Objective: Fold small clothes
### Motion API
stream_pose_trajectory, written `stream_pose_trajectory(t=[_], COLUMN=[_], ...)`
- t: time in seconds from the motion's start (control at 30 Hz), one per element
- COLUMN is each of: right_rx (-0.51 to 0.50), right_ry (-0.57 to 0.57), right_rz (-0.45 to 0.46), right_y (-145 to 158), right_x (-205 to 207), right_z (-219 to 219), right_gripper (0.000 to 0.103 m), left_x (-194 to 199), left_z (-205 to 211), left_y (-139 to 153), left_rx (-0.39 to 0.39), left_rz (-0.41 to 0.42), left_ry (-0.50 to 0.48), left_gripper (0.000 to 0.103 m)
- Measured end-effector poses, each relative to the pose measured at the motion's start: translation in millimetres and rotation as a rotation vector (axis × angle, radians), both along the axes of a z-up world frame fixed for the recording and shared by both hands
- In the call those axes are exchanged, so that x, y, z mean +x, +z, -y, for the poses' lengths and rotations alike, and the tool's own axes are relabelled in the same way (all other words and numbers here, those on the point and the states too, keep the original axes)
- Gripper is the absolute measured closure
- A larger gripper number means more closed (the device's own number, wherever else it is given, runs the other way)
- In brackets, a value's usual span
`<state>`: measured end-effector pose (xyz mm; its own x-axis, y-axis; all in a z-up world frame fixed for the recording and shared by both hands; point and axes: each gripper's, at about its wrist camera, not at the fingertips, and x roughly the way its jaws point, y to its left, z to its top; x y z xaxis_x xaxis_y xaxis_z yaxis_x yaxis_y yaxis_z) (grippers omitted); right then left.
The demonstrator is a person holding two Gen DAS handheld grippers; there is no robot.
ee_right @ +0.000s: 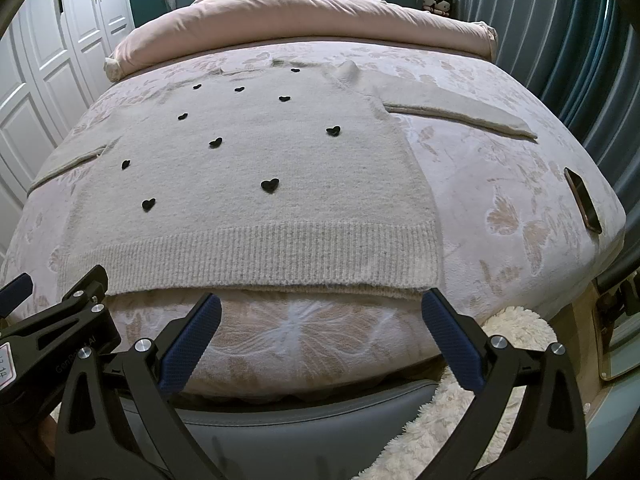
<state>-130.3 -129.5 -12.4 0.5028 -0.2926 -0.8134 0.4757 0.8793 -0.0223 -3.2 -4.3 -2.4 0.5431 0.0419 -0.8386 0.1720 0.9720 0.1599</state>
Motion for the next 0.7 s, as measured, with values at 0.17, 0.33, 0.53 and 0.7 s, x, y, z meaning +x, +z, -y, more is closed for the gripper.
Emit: stream_pose_trajectory(t=[0.17,0.33,0.53,0.7], right_rx=[-0.001,0.0,0.014,0.118], right_ry=[0.0,0.0,0.009,-0.055], right_rz=[0.001,0.002,0.002,0.019], right_y=[0,0,0,-10], right_x=[0,-1,-1,-4], right_z=[0,0,2,51], right_gripper=[0.005,0.005,0.005,0.005], left_x=[0,-1,1,9], left_z=[0,2,2,-5], left_y=[0,2,3,11], left_rx=[0.0,0.008,-0.012,-0.061], left_rz=[0.001,0.01,-0.006,0.014], left_ry=[0.0,0.001,-0.003,0.032], left_gripper=[0.011,0.011,0.009,0.008])
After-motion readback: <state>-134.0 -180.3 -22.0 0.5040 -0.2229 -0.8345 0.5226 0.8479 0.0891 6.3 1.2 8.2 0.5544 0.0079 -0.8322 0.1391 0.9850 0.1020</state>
